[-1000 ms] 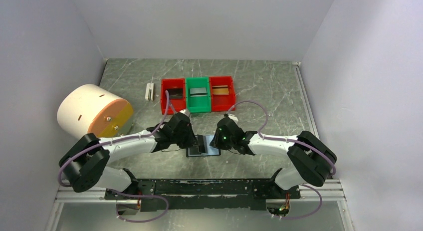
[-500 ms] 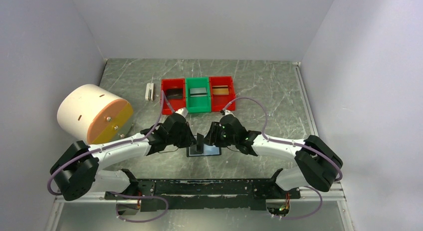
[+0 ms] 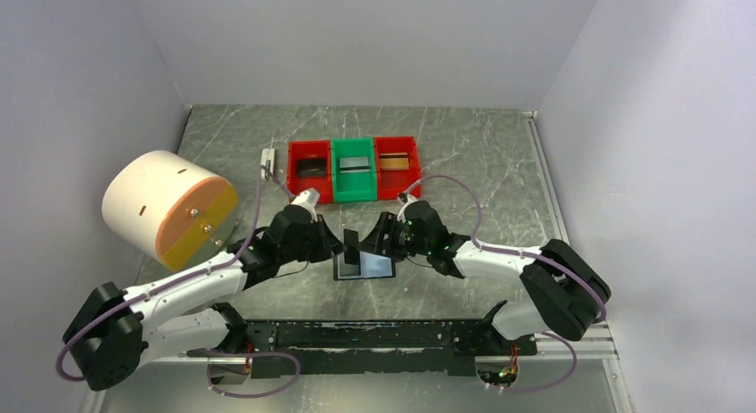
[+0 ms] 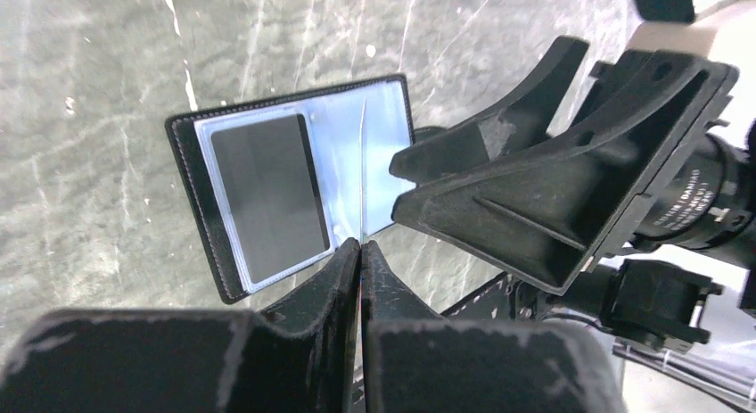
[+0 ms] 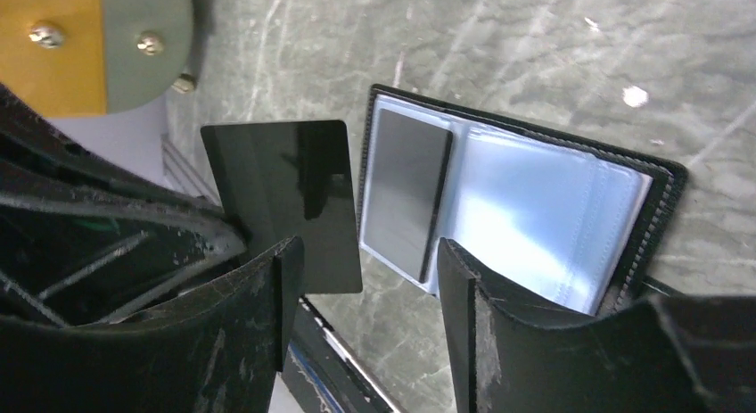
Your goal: Take the credit cards out of the card holder
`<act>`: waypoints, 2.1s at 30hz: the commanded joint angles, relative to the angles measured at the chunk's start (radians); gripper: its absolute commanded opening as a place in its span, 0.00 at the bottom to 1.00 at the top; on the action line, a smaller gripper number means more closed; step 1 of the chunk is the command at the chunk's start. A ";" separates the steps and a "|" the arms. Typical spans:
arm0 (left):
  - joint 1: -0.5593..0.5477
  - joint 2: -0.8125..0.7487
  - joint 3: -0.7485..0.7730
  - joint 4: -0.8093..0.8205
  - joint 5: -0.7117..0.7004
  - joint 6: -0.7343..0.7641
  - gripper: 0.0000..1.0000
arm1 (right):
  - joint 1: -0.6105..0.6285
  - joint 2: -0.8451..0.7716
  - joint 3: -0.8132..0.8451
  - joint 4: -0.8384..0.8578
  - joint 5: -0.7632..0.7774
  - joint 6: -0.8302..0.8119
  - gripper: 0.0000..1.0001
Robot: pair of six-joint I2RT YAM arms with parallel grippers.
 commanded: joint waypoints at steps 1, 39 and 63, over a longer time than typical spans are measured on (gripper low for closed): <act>0.054 -0.081 -0.051 0.072 0.058 -0.008 0.09 | -0.035 0.012 -0.018 0.166 -0.150 0.032 0.62; 0.167 -0.307 -0.163 0.273 0.272 -0.033 0.09 | -0.106 -0.003 -0.039 0.584 -0.446 0.173 0.14; 0.181 -0.415 0.131 -0.385 -0.208 0.116 0.91 | -0.089 -0.025 0.226 0.005 -0.150 -0.312 0.00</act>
